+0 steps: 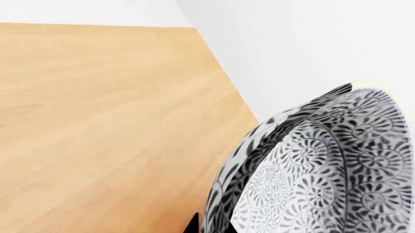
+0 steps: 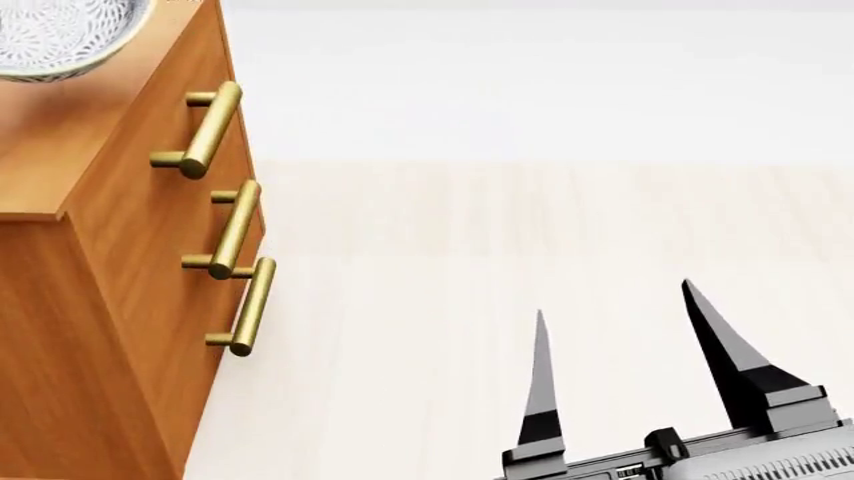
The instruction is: Put the bowl on top of the cabinet.
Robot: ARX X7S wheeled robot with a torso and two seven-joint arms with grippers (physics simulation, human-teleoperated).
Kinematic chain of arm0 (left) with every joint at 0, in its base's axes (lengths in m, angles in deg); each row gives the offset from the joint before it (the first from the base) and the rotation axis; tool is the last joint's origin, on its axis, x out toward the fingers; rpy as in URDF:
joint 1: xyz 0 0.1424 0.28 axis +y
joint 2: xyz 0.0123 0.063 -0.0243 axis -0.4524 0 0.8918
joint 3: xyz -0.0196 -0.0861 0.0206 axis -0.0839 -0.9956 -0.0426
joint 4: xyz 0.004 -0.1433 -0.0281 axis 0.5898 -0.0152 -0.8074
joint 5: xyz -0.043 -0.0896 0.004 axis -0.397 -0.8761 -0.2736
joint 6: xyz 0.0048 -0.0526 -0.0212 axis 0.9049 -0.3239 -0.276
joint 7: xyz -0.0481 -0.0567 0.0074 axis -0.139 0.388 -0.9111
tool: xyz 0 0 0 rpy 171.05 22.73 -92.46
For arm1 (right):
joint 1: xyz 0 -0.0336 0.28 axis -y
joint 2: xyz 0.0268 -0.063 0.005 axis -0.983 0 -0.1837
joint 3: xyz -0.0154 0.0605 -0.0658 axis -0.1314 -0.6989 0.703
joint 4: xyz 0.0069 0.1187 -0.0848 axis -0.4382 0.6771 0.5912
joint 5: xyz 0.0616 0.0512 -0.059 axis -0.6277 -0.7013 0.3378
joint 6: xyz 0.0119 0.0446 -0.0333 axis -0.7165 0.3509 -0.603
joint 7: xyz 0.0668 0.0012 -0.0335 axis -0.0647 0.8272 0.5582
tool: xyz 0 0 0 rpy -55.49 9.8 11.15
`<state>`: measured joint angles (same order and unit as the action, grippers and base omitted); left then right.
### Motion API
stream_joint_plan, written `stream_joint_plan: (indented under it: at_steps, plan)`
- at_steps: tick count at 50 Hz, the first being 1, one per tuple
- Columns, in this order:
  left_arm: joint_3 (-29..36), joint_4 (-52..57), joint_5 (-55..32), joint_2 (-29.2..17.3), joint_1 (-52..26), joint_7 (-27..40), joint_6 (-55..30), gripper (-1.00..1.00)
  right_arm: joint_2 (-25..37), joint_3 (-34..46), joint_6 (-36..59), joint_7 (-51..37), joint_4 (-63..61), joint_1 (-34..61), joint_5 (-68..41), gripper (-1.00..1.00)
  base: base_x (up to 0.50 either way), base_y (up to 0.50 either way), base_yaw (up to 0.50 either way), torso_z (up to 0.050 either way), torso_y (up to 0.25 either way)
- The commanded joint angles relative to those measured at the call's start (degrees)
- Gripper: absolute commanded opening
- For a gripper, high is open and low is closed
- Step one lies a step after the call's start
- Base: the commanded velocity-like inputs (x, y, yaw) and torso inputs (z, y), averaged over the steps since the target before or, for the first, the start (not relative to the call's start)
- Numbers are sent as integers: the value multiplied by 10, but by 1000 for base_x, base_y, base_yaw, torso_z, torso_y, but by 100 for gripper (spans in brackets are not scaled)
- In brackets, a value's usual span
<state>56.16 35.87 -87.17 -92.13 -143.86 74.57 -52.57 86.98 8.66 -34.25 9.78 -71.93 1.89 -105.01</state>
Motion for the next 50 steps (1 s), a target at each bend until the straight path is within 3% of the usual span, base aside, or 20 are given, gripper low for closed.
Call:
stream_joint_plan:
  at_steps: [1, 50]
  plan:
    - [-27, 49, -12, 5, 14, 51, 20, -100, -1, 0, 1, 0, 3, 1, 3, 100, 0, 0, 0, 0, 0]
    - [7, -7, 11, -17, 27, 6, 71, -100, -9, 2, -2, 7, 22, 1, 7, 100, 0, 0, 0, 0, 0]
